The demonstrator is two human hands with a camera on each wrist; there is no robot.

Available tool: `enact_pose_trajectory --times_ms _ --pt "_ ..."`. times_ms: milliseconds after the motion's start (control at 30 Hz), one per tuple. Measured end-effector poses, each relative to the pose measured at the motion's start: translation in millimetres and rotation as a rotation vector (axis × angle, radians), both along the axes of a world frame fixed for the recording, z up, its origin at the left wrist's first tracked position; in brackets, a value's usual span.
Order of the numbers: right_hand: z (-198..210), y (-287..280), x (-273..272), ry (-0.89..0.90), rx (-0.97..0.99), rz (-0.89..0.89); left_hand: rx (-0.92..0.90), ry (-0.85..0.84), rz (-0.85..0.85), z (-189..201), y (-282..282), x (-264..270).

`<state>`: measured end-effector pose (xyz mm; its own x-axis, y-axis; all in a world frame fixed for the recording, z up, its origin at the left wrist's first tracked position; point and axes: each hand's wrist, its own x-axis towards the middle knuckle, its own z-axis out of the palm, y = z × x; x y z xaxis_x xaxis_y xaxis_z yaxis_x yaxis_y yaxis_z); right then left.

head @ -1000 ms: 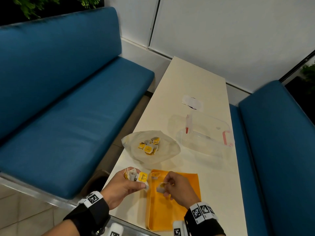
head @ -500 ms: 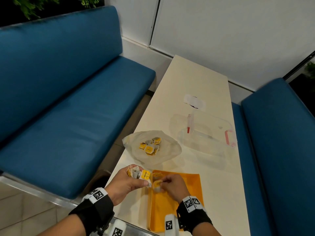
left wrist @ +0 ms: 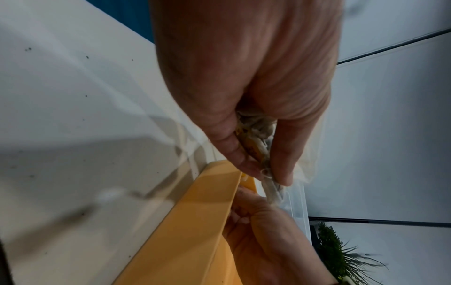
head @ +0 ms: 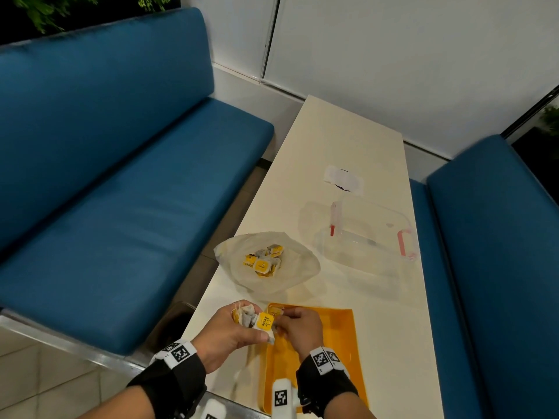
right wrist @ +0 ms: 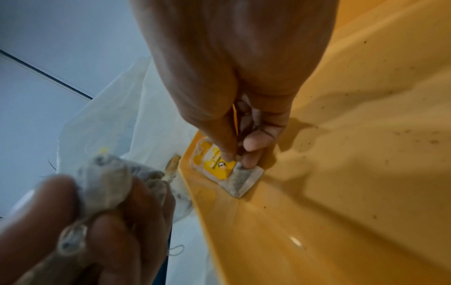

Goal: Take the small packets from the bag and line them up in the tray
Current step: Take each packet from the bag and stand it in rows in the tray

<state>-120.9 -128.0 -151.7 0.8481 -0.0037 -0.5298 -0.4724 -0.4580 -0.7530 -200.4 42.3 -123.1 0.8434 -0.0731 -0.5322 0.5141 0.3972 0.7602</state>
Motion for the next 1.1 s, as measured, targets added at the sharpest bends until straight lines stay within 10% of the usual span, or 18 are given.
enact_pose_trajectory --times_ms 367,733,1100 --pt "34 -16 -8 -0.001 -0.042 -0.022 0.019 -0.064 -0.025 3 5 0" --pt "95 -8 -19 -0.069 0.222 0.464 0.105 -0.167 -0.236 24 9 12" --pt "92 -16 -18 -0.089 0.331 0.449 -0.155 -0.006 -0.106 19 15 9"
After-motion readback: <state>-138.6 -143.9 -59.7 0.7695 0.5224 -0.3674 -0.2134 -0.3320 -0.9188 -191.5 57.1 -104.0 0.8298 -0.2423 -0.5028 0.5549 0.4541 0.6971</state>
